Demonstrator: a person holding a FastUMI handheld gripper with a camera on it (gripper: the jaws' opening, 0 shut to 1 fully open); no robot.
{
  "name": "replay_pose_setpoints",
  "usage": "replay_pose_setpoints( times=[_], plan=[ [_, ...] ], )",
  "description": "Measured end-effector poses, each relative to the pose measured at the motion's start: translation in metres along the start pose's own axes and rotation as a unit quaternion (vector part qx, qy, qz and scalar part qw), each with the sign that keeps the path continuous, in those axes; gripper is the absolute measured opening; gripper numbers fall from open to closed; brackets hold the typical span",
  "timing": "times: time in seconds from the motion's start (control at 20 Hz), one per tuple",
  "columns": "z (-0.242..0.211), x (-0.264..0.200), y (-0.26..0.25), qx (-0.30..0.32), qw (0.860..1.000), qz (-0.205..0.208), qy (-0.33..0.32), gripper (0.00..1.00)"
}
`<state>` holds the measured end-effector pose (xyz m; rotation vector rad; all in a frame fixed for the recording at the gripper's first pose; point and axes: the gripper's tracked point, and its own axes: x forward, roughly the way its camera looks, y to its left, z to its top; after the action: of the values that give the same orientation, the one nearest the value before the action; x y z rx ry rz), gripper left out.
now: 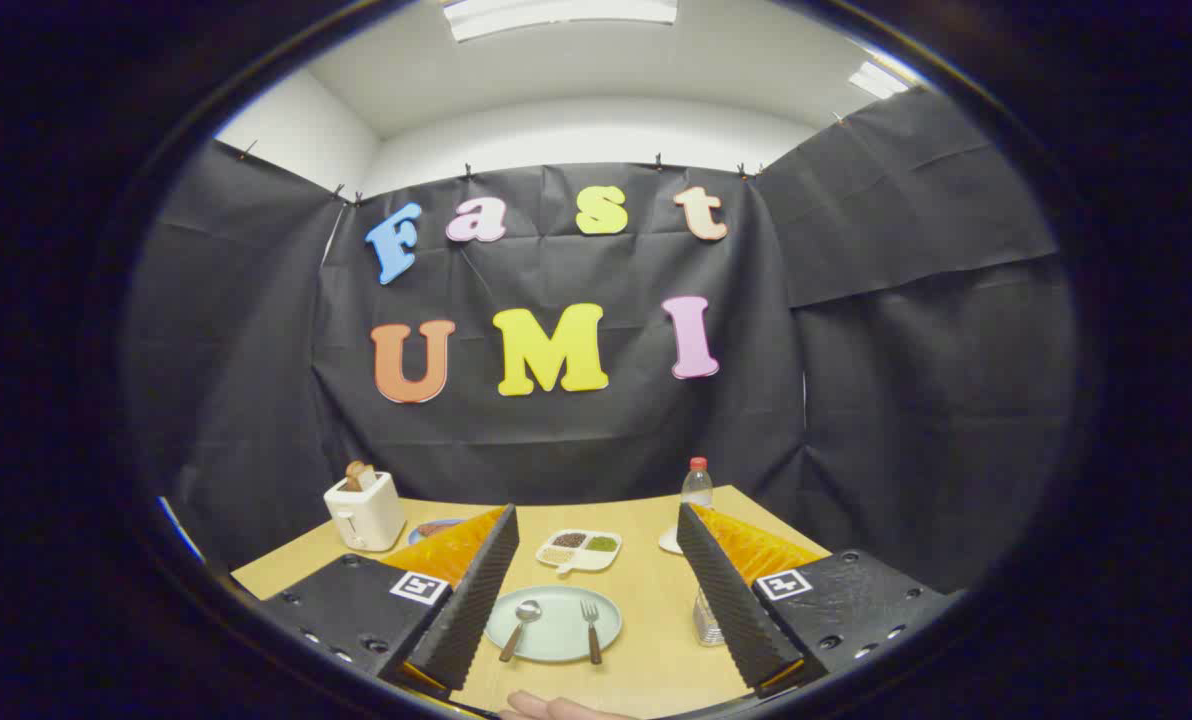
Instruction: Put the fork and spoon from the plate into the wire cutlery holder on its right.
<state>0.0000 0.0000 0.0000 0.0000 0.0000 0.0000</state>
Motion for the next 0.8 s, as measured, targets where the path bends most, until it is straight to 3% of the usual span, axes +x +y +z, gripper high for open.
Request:
replay_pose_setpoints(
  times=[0.8],
  plan=[
    [-0.03,0.032,-0.009,-0.032,0.999,-0.031,0.028,0.96]
  ],
)
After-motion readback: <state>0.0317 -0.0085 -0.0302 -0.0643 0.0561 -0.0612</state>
